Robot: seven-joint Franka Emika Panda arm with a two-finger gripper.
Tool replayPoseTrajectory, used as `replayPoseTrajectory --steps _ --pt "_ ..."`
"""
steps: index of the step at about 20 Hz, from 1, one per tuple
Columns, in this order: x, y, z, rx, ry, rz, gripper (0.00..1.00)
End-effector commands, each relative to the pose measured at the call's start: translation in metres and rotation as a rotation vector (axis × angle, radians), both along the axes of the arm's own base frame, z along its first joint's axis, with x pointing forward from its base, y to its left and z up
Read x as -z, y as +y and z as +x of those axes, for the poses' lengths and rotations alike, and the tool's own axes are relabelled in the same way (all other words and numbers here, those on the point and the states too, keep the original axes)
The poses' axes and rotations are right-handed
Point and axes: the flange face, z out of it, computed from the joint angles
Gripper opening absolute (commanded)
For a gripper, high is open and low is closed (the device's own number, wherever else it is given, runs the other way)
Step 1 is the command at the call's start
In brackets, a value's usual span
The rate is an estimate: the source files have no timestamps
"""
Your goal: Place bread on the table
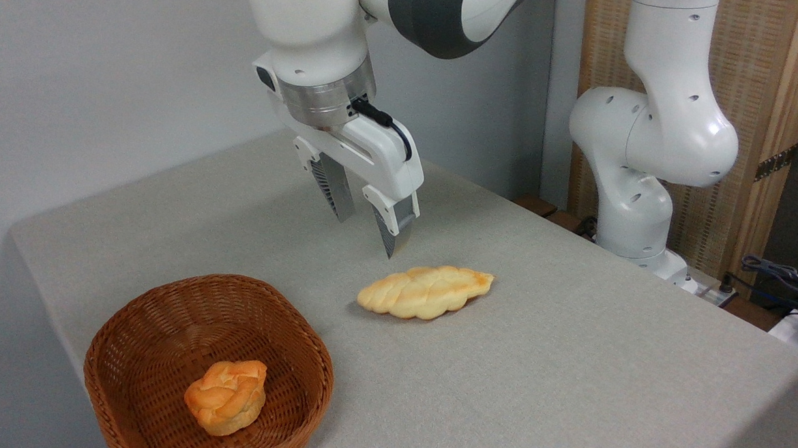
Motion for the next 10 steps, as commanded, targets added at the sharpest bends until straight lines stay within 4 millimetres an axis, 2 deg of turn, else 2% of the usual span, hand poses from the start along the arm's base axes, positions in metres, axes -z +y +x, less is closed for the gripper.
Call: replayPoseTrajectory --steps 1,10 --pt "-0.0045 0.0020 -0.0015 0.018 -0.006 0.006 1.00" --pt "-0.0072 0.0015 0.0008 0.018 -0.021 0.008 1.00"
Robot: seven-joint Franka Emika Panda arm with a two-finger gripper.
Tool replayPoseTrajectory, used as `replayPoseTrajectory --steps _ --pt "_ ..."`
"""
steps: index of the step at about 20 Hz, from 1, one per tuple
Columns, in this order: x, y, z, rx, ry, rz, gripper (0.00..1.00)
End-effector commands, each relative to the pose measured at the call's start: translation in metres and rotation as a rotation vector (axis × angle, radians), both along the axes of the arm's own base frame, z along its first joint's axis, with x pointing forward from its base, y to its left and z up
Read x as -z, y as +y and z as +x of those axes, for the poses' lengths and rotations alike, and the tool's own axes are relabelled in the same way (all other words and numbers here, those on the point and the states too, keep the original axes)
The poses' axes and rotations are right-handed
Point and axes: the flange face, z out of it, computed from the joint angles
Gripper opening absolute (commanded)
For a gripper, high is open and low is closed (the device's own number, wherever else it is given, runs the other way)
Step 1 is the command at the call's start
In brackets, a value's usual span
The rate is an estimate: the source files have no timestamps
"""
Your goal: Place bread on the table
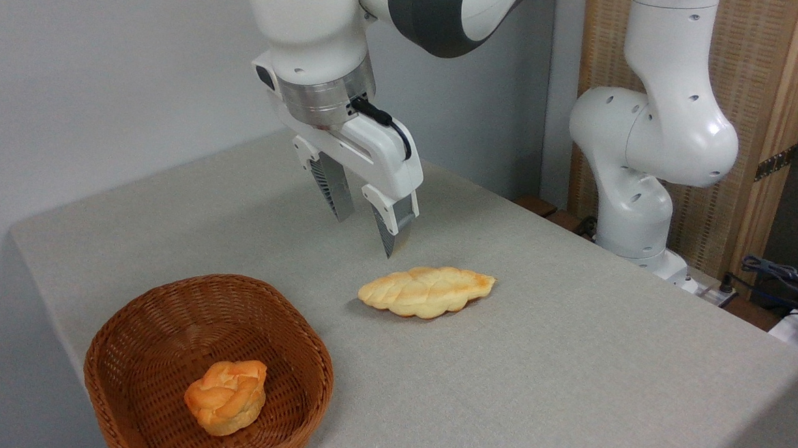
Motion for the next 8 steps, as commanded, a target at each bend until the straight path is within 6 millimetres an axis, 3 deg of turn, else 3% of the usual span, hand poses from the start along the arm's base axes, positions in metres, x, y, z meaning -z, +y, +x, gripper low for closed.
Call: replayPoseTrajectory --steps 1,8 --pt "-0.0055 0.0015 0.0005 0.017 -0.019 0.008 1.00" --pt "-0.0111 0.0012 0.0079 0.009 -0.084 0.014 1.00"
